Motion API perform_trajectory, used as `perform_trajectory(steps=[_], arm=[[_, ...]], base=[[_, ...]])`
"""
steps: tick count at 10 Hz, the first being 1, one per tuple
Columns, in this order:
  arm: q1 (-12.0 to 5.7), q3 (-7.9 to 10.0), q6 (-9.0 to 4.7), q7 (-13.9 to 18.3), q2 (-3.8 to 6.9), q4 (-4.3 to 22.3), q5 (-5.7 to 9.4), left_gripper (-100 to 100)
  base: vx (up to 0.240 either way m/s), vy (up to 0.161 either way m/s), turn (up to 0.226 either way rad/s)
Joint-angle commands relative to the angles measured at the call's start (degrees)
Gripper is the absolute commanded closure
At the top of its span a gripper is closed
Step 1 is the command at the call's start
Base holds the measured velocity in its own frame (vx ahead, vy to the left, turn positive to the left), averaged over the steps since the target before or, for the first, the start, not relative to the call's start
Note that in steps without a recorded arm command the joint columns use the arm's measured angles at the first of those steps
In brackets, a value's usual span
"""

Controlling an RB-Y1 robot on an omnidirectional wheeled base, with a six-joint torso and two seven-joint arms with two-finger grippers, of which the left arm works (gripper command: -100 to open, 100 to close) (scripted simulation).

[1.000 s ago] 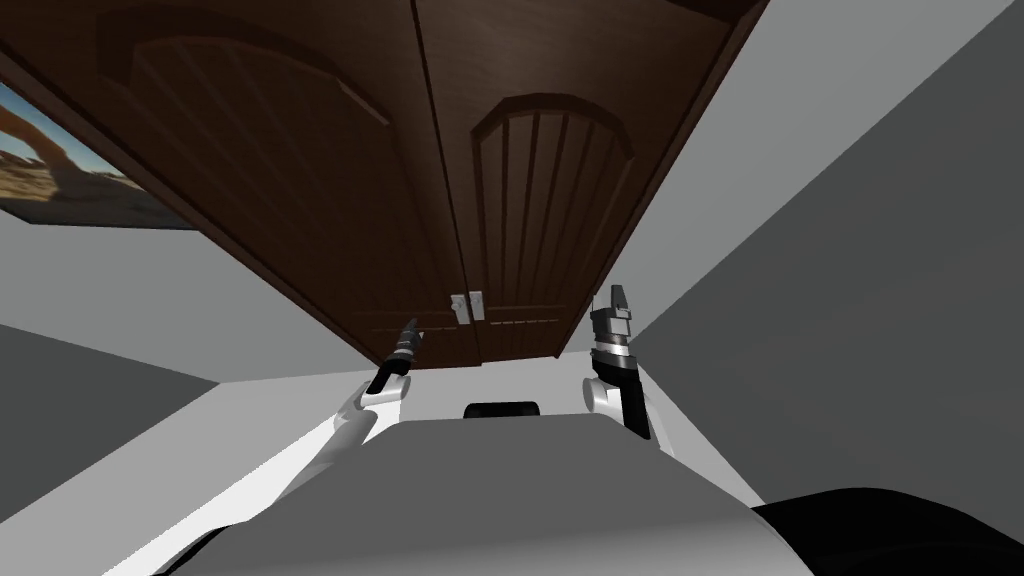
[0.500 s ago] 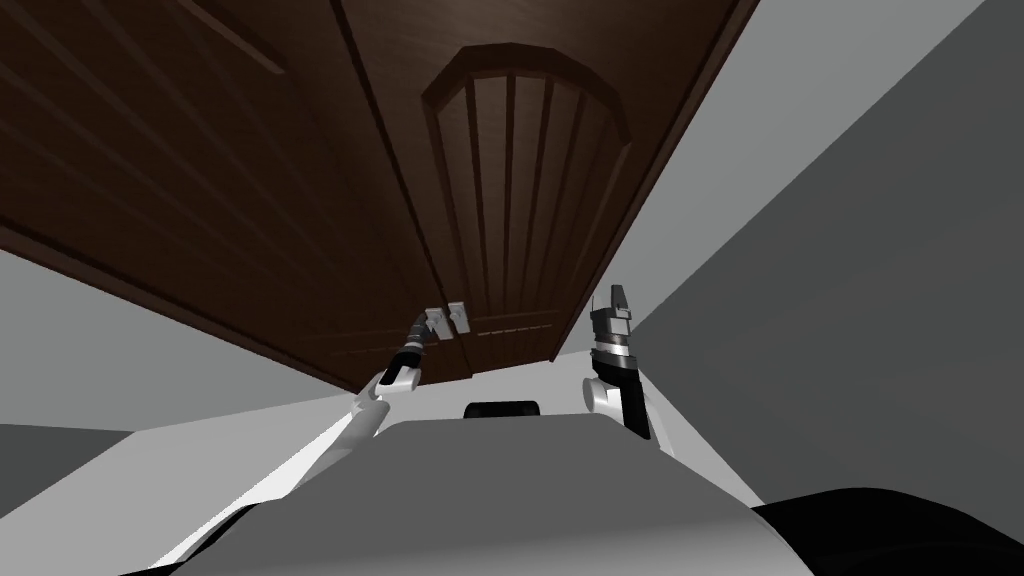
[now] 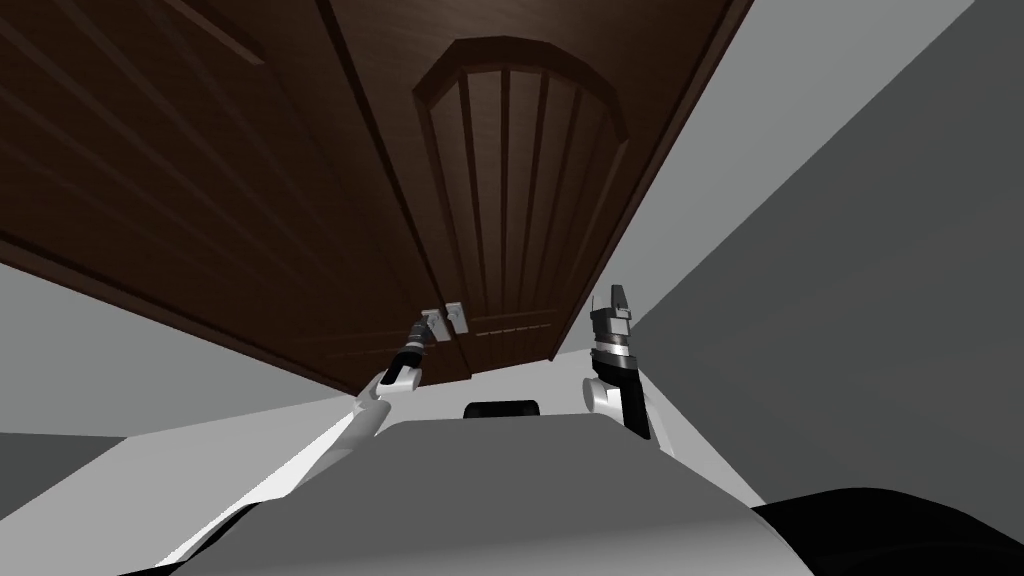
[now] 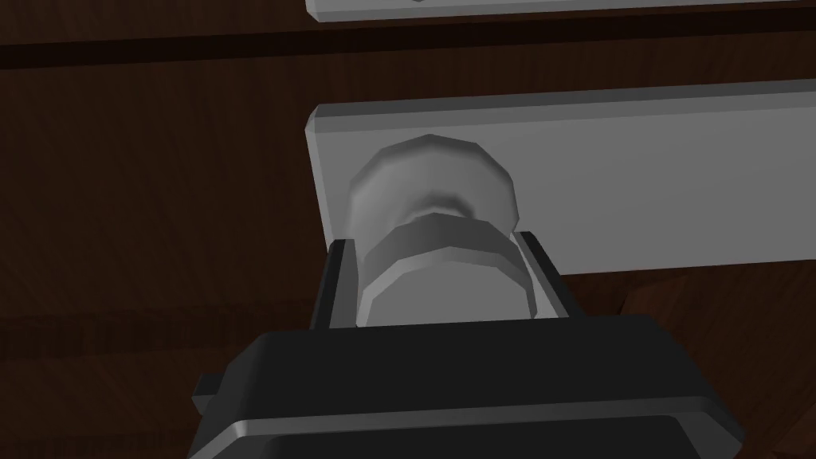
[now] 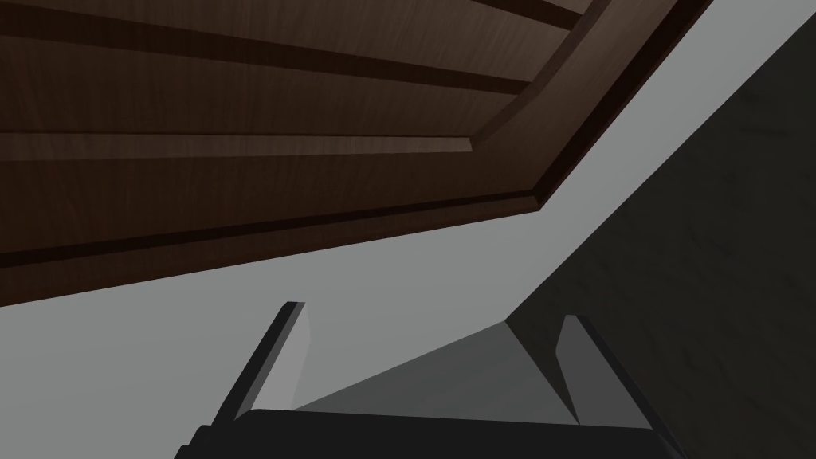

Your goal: Pull the door open

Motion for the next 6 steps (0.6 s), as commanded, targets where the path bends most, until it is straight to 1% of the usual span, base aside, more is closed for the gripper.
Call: perform_trajectory(steps=[1, 2, 3, 5, 6], arm=[[0.08, 0.26, 0.02, 0.0, 0.18, 0.0, 0.06, 100], [0.08, 0.26, 0.02, 0.0, 0.18, 0.0, 0.06, 100], [0.97, 0.68, 0.09, 0.1, 0.67, 0.5, 0.16, 100], [1.71, 1.11, 0.10, 0.2, 1.28, 0.7, 0.29, 100], [1.40, 0.17, -0.60, 0.5, 1.13, 0.4, 0.21, -100]], base=[[-0.007, 0.000, 0.004], [0.000, 0.000, 0.000], [-0.085, 0.070, 0.081], [-0.173, 0.087, 0.099], [-0.213, 0.038, 0.036]])
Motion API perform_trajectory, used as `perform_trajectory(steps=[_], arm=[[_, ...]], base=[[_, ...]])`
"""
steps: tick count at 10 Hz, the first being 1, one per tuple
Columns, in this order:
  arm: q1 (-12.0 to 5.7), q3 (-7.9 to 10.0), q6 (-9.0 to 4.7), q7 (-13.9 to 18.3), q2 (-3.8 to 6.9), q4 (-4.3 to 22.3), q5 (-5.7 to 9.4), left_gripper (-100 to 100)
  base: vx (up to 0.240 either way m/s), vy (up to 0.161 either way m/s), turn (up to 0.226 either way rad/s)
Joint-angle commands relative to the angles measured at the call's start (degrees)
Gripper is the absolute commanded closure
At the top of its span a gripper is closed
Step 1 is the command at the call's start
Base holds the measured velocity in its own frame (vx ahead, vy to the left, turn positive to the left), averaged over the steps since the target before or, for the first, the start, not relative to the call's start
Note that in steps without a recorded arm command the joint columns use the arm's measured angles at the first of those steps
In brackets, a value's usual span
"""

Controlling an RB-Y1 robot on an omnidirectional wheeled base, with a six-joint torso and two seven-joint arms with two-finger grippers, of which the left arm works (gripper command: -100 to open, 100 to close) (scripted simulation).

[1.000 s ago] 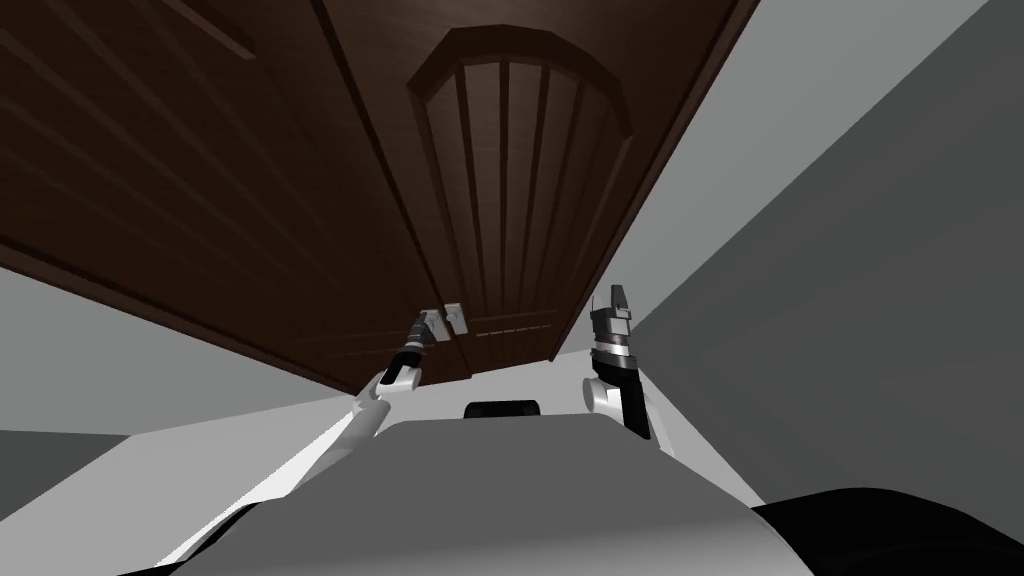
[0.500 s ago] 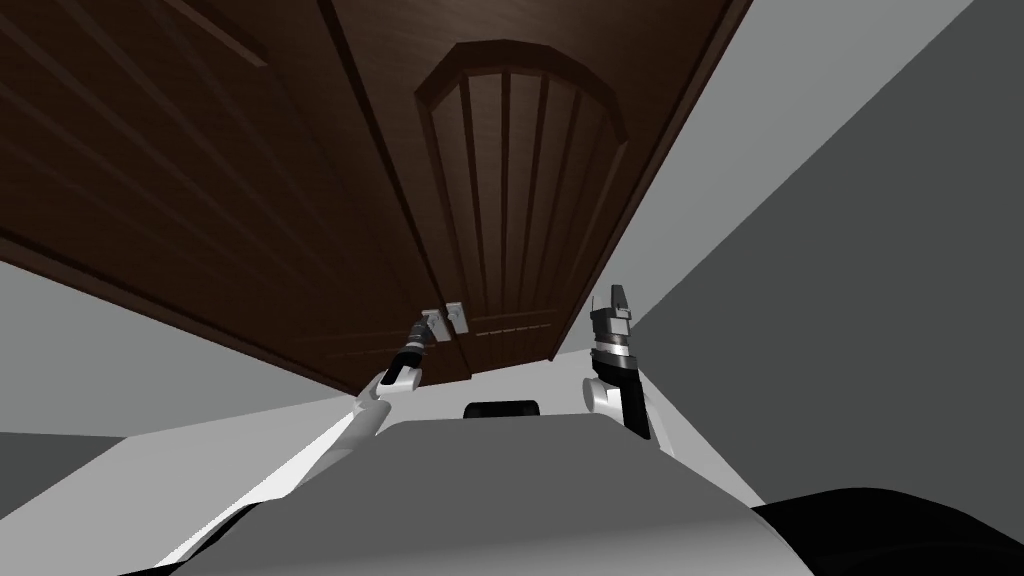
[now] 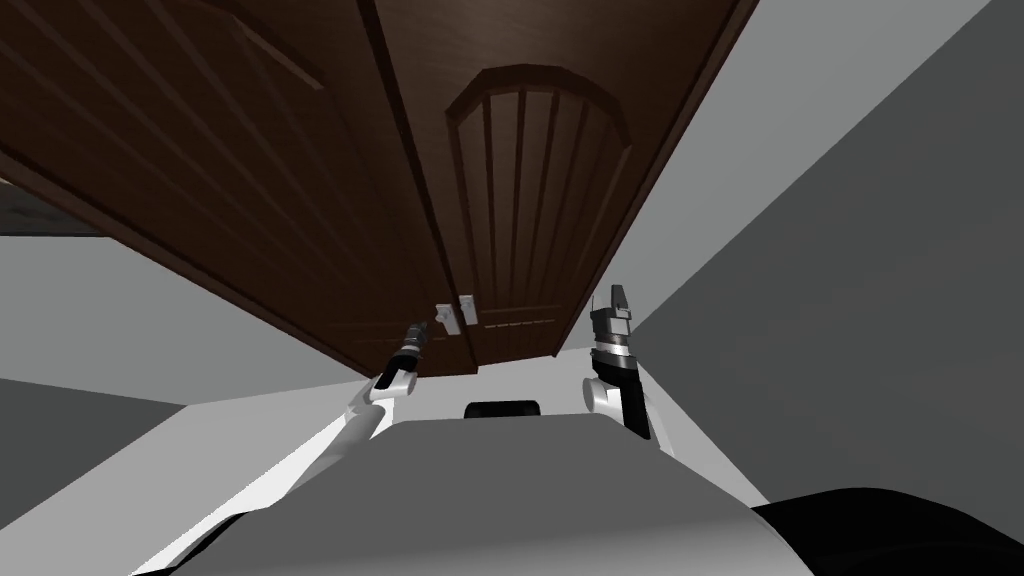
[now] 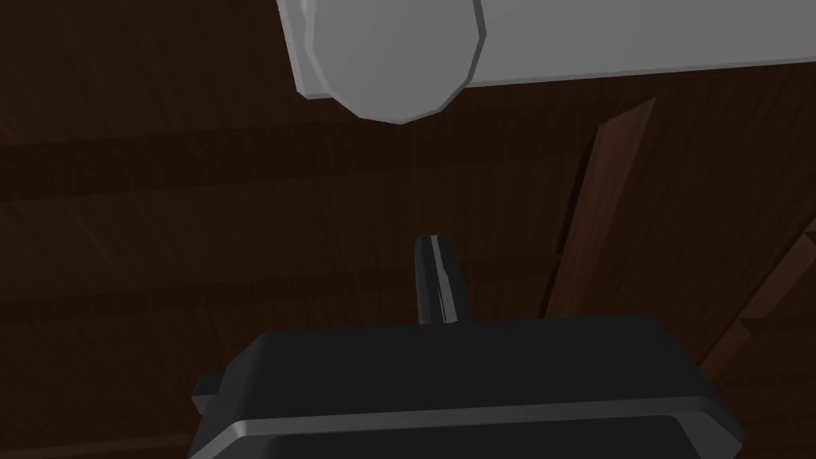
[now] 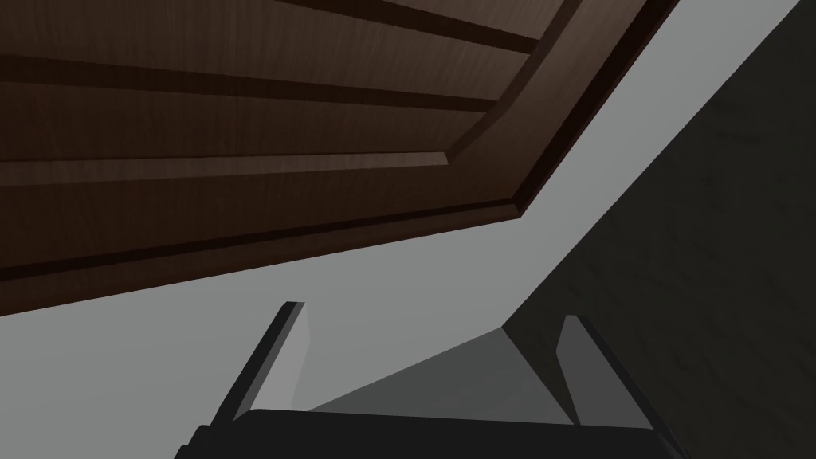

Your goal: Pull the door open

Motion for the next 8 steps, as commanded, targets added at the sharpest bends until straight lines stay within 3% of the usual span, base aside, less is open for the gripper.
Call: perform_trajectory(steps=[1, 5, 6, 8], arm=[[0.36, -0.88, -0.04, 0.5, 0.19, -1.0, 0.03, -100], [0.98, -3.53, 0.08, 1.6, 0.38, -3.6, -0.01, -100], [0.73, -3.07, 0.16, 1.3, 0.23, -3.1, -0.04, -100], [1.44, -0.89, 0.05, 0.8, 0.70, -0.9, 0.10, -100]], base=[[-0.194, -0.004, -0.045], [-0.218, -0.058, -0.059], [-0.098, -0.040, -0.008], [0.042, 0.127, 0.169]])
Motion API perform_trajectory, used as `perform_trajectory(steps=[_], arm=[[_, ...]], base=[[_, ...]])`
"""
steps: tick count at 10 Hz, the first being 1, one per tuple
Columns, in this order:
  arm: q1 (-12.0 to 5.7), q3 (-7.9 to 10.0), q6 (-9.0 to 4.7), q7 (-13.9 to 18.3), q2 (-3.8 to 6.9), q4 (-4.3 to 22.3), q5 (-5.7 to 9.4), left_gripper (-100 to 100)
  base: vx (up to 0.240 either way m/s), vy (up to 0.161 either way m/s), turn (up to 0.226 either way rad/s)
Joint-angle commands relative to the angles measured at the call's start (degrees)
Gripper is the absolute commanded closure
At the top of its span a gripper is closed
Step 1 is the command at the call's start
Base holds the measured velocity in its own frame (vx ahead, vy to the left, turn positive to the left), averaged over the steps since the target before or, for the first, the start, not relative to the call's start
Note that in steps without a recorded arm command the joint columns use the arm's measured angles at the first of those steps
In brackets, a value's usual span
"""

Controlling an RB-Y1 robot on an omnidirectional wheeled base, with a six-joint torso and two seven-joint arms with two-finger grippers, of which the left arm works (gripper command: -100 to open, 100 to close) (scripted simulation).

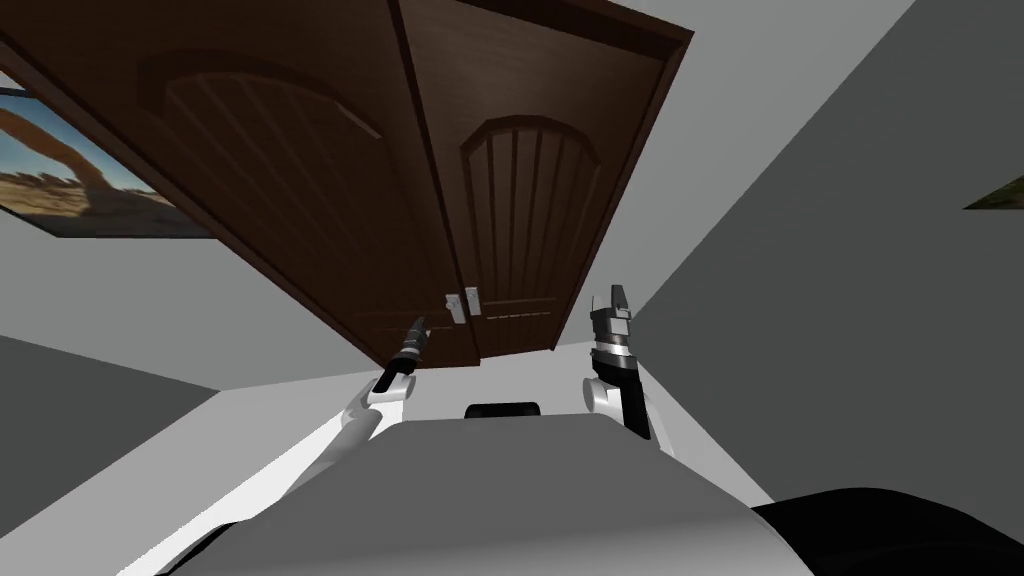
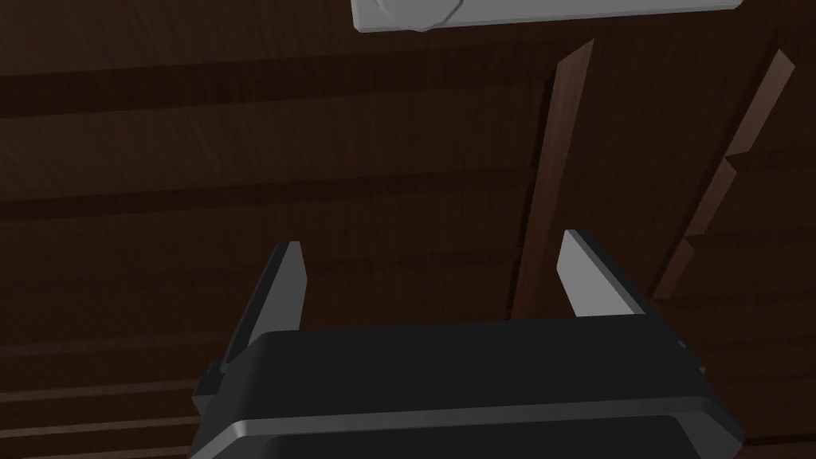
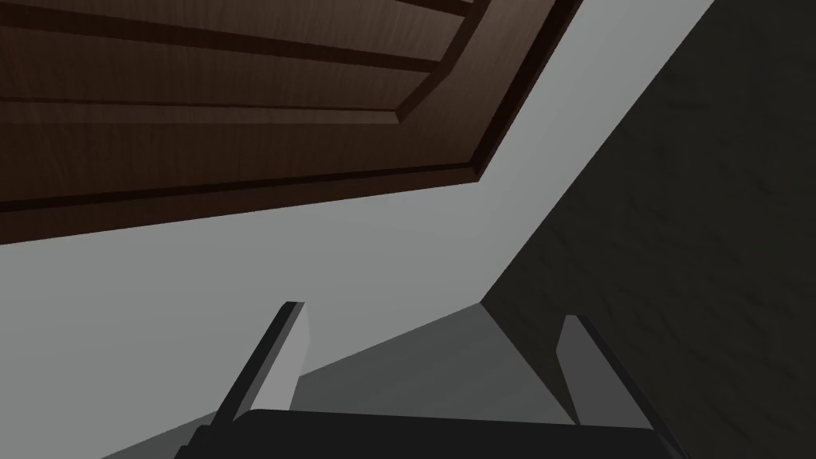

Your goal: Pull the door open

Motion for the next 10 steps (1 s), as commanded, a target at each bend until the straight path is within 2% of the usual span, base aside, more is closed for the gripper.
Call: perform_trajectory(steps=[1, 4, 6, 7, 8, 10], arm=[[-0.34, 1.03, 0.42, -0.7, -0.31, 0.8, -0.06, -100], [-1.68, 0.68, 0.20, -0.9, -1.08, 1.0, -0.28, -100], [-2.75, -0.05, 0.08, -1.0, -1.71, 0.6, -0.46, -100], [-2.23, 0.25, 0.35, -1.2, -1.70, 0.4, -0.44, -100], [-2.23, 0.25, 0.35, -1.2, -1.70, 0.4, -0.44, 100], [-2.23, 0.25, 0.35, -1.2, -1.70, 0.4, -0.44, 100]], base=[[0.154, 0.140, 0.021], [0.190, 0.029, -0.078], [0.186, -0.133, -0.125], [0.082, -0.074, -0.015], [-0.008, 0.007, 0.019], [-0.027, 0.025, -0.020]])
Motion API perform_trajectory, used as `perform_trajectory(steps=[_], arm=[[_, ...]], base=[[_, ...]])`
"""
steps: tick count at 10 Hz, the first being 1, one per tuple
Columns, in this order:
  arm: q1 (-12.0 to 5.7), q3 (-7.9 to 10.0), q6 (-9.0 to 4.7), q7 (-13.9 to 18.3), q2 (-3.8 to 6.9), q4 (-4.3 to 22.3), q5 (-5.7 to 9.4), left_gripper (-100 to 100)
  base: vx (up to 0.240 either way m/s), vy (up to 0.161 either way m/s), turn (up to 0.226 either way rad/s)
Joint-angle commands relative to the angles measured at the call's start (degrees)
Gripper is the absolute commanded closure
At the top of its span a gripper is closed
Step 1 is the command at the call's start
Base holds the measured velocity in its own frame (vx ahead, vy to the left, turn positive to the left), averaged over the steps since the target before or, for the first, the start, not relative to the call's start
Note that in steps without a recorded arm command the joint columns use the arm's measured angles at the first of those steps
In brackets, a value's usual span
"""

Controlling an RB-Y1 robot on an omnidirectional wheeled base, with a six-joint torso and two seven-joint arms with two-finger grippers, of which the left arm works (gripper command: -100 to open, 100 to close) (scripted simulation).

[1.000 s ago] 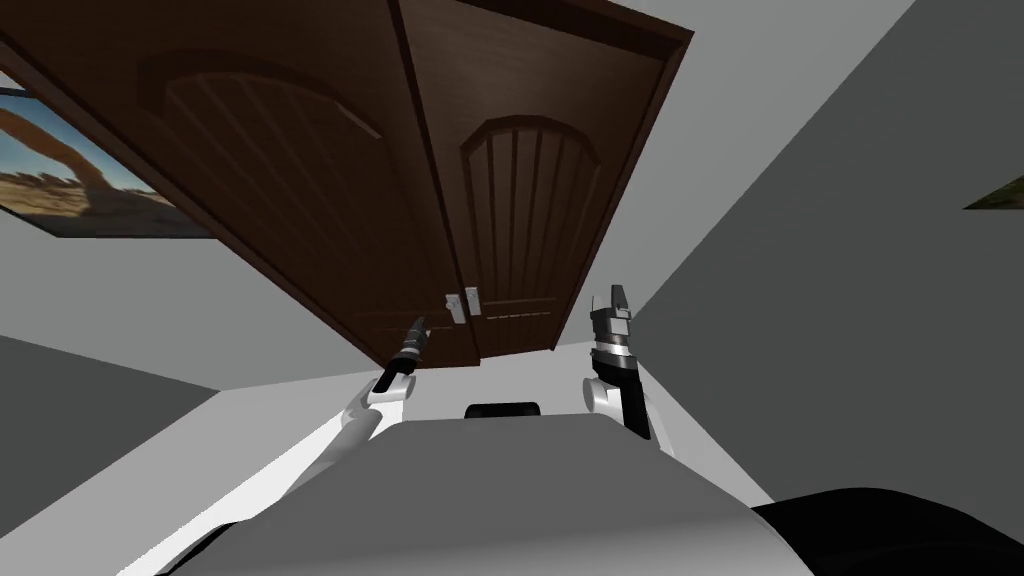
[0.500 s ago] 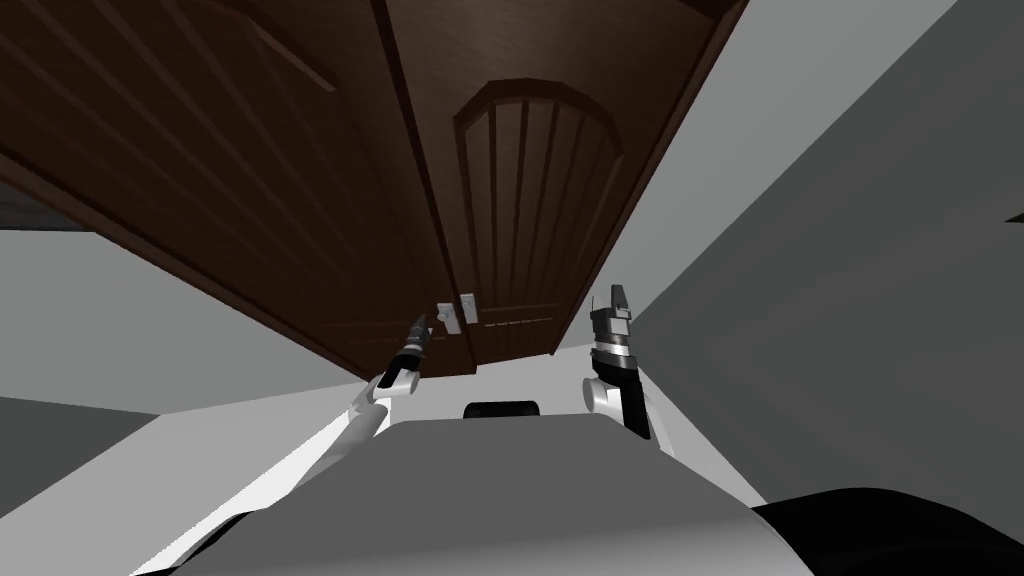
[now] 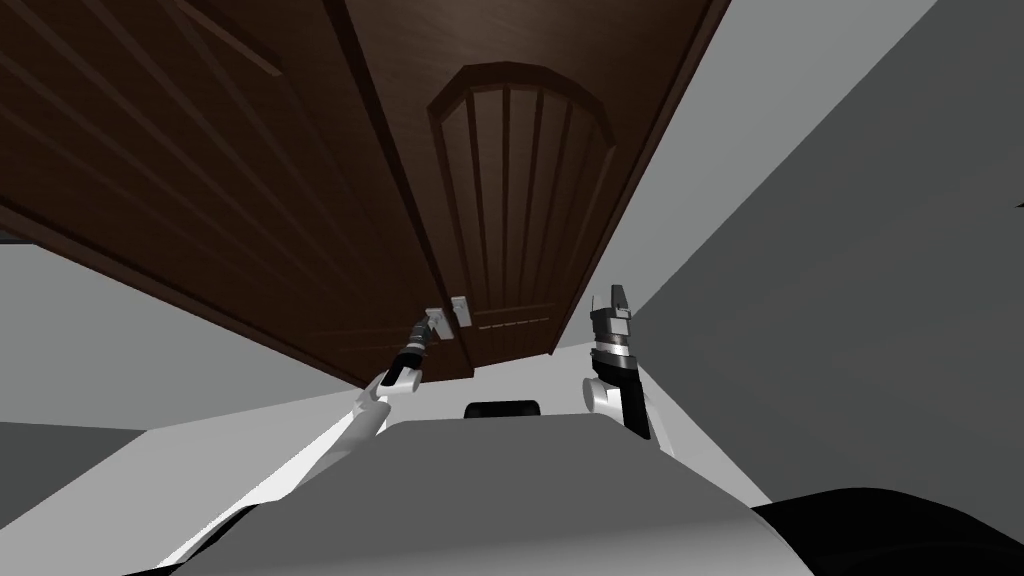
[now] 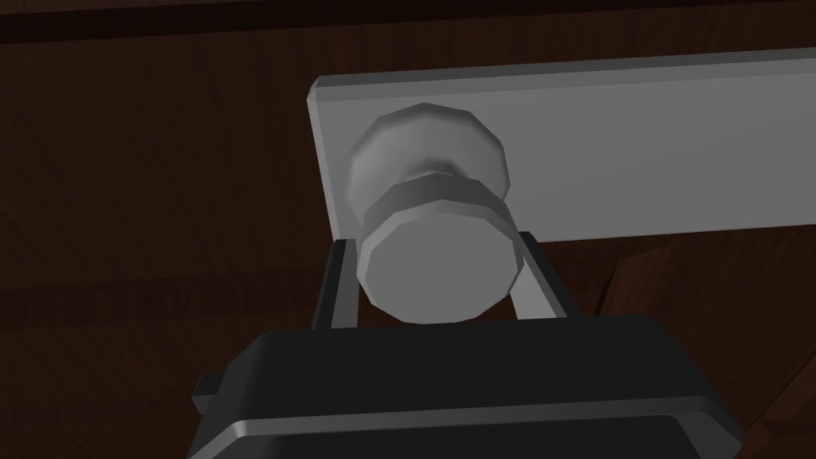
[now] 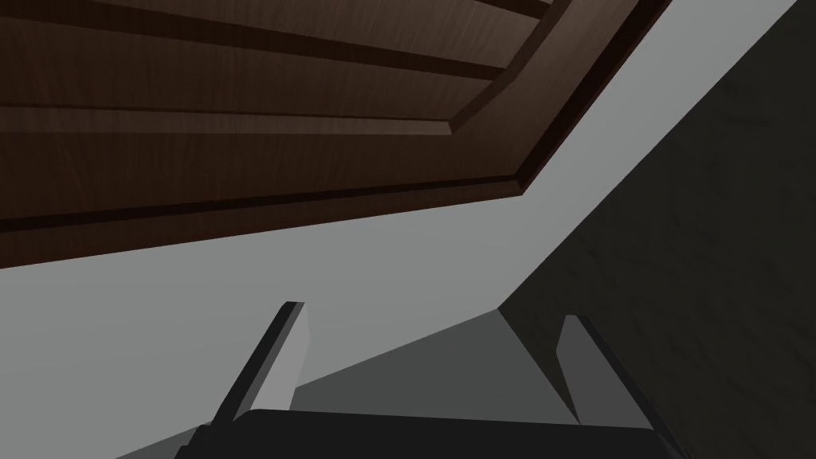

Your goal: Pull the door open

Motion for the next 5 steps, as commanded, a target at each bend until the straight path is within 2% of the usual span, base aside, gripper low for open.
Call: perform_trajectory(steps=[1, 3, 5], arm=[[0.17, 0.12, 0.06, 0.0, 0.07, 0.1, 0.04, 100], [0.17, 0.12, 0.06, 0.0, 0.07, 0.1, 0.04, 100], [1.35, -0.15, -0.06, 0.5, 0.88, 0.0, 0.15, 100]], base=[[-0.018, 0.009, -0.009], [-0.005, 0.000, 0.002], [-0.135, 0.073, -0.010]])
